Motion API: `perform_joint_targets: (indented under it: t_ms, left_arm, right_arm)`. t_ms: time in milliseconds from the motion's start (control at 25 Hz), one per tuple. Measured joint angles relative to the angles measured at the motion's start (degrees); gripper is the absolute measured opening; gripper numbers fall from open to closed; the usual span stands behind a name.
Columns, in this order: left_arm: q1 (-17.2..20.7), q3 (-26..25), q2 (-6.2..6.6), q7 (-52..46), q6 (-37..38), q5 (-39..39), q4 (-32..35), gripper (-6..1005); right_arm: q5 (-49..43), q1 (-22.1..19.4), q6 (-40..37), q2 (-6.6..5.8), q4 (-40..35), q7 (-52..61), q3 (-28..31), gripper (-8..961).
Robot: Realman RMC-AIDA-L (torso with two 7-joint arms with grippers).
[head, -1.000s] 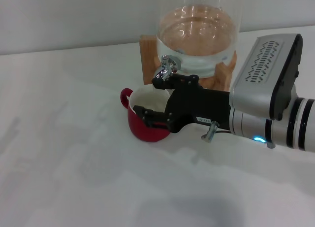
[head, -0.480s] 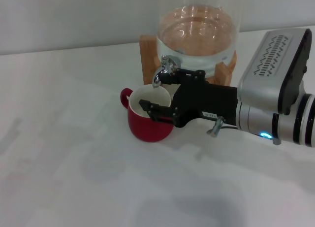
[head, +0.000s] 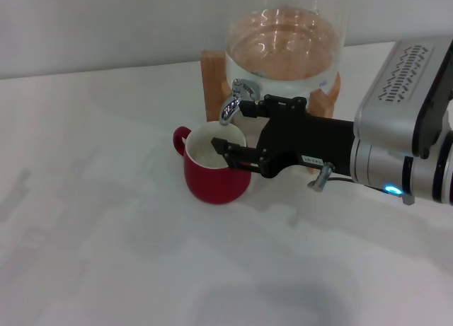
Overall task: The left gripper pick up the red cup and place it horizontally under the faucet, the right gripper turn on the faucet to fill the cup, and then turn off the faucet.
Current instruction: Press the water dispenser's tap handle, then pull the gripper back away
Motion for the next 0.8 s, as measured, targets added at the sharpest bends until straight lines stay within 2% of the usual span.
perform_joint_targets:
  t_ms: [800]
  left_arm:
    - [0.0, 0.1, 0.00, -0.9, 0.0, 0.2, 0.0, 887]
  right_arm:
    - [0.0, -0.8, 0.3, 0.08, -0.1, 0.0, 1.8, 719]
